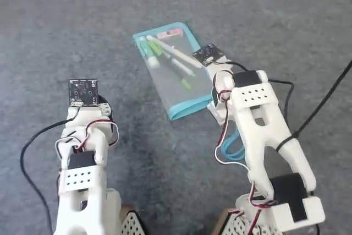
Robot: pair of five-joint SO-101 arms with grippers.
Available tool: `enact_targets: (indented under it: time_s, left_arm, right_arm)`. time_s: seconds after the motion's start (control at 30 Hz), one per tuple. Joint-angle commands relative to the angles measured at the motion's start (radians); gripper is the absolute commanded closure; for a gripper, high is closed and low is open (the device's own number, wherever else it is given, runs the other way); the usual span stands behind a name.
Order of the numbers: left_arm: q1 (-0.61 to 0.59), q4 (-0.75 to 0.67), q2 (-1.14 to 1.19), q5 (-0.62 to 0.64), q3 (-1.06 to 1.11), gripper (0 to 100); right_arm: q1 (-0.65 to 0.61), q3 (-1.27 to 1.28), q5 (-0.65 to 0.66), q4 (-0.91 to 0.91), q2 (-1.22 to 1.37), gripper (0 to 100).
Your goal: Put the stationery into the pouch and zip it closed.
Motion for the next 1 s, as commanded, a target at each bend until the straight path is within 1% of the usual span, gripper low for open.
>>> enact_targets:
  time_s: [0.0, 0.2, 0.37, 0.47, 0.7, 0.87, 0.97]
  left_arm:
    - [0.002, 0.005, -0.043, 0.009, -0.008, 98]
    - [0.002, 0.005, -0.043, 0.009, -0.008, 98]
    - [0.002, 0.005, -0.043, 0.009, -0.01, 98]
    - [0.002, 0.005, -0.043, 0.009, -0.01, 98]
    - [0.002, 0.005, -0.043, 0.009, -0.008, 98]
    - [0.002, 0.005, -0.043, 0.009, -0.008, 98]
    - [0.002, 0.005, -0.043, 0.009, -0.008, 98]
  right_arm:
    - [0.016, -0.008, 0.058, -0.068, 0.054, 71.0]
    - [0.016, -0.008, 0.072, -0.084, 0.153, 72.0]
    - [0.018, -0.008, 0.064, -0.085, 0.166, 83.2]
    - [0.018, -0.008, 0.063, -0.085, 0.168, 87.4]
    - [0.018, -0.005, 0.063, -0.082, 0.174, 88.1]
    - [0.016, -0.005, 0.064, -0.079, 0.174, 92.8]
    - [0.015, 0.005, 0.064, -0.074, 0.177, 90.2]
